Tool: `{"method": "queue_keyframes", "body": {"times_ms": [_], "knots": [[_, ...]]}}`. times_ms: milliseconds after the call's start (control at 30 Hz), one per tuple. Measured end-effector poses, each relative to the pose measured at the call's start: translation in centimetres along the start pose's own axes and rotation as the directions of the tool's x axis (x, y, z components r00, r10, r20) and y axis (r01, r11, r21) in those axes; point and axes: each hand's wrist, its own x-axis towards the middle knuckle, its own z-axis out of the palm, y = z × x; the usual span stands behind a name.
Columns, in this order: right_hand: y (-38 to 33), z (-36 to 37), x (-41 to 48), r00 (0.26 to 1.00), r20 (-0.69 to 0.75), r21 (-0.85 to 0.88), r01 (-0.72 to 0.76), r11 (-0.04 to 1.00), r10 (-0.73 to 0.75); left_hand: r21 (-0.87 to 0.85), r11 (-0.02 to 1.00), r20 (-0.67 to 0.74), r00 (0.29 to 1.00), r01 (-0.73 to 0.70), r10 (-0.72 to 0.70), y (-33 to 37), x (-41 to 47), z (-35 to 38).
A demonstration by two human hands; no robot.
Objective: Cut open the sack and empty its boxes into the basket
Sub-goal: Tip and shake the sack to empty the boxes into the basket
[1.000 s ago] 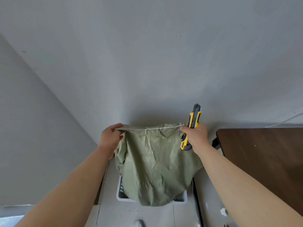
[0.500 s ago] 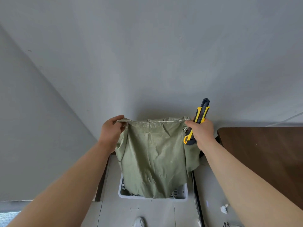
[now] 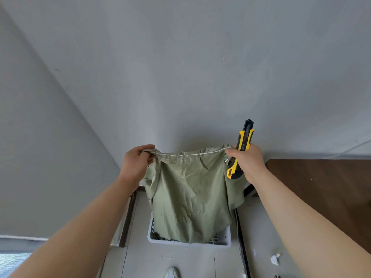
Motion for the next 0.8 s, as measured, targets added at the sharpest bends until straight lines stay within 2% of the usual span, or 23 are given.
{"method": "queue_keyframes", "body": {"times_ms": [400,567,700,800], "knots": [[0.0,-0.2,-2.6,0.998,0.069,-0.037,0.001,0.999,0.001,-0.002,1.000,0.011,1.000,-0.001,0.001,-0.2,-3.0,-0.2],[-0.4,-0.1,-2.9,0.998,0.068,-0.041,0.020,0.999,-0.017,0.085,0.996,0.061,0.998,-0.040,0.035,0.6,-3.4,-0.1],[-0.7,-0.3,-3.0,0.997,0.067,0.032,0.035,0.999,-0.037,0.100,0.991,0.098,0.992,-0.091,0.082,1.2,-4.0,0.4],[-0.5,-0.5,-3.3,0.996,0.083,0.002,0.036,0.999,-0.036,0.064,0.994,0.081,0.993,-0.087,0.081,1.5,-4.0,0.5]]}}
